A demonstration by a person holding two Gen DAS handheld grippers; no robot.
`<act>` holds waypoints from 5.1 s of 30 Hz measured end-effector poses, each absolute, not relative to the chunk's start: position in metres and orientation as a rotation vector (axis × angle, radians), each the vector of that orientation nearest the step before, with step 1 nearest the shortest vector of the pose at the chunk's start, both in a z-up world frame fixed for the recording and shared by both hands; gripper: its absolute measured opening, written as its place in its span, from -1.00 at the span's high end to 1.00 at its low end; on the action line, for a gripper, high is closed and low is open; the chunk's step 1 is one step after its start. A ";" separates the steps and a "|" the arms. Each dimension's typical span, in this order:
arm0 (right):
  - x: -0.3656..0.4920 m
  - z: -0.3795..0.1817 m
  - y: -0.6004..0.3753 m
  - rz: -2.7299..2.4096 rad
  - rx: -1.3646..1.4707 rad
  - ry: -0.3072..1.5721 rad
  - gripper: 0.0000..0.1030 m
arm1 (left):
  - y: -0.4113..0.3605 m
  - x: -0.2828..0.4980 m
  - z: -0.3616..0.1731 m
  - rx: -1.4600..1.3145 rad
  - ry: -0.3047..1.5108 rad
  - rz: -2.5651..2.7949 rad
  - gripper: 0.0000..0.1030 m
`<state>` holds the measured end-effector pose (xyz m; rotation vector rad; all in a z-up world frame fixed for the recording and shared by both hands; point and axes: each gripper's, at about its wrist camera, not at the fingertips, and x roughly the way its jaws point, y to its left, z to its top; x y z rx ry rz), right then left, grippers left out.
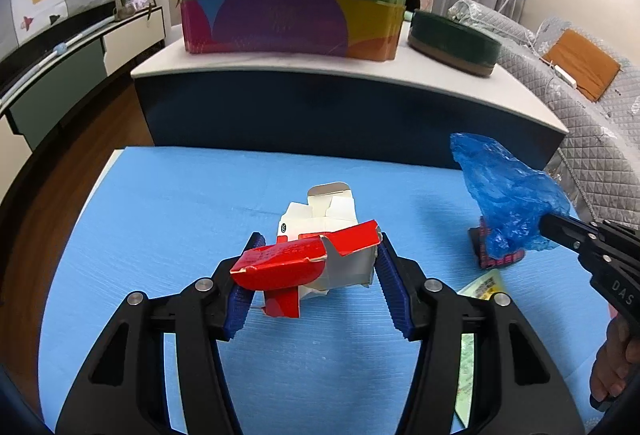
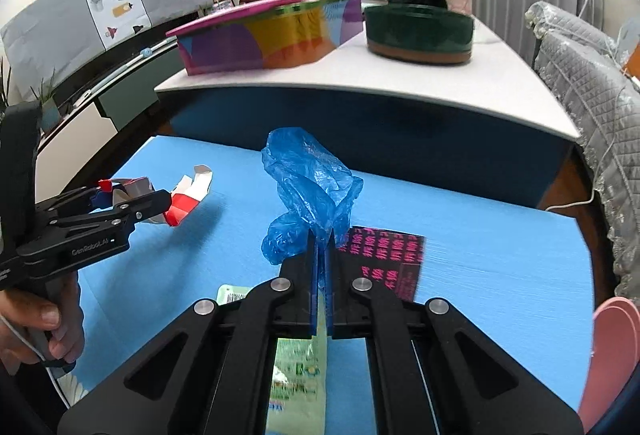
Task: Collect trash
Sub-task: 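Grasp the blue plastic bag with the right gripper while the left grasps the red-and-white box, then carry the blue bag and red-and-white box over the pink bin with both grippers, then open both grippers to drop the bag and box into the pink bin, then move both grippers back to the green wrapper and pink-black card packet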
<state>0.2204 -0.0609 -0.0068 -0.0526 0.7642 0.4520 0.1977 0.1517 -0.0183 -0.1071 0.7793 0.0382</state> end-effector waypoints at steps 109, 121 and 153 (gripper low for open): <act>0.127 0.020 -0.453 -0.140 0.285 0.653 0.95 | -0.266 0.180 -0.006 0.093 0.741 -0.467 -0.06; 0.133 0.009 -0.456 -0.172 0.281 0.698 0.47 | -0.284 0.189 -0.012 0.115 0.775 -0.496 -0.17; 0.119 0.040 -0.368 -0.084 0.195 0.591 0.10 | -0.125 0.128 0.039 0.090 0.687 -0.341 -0.19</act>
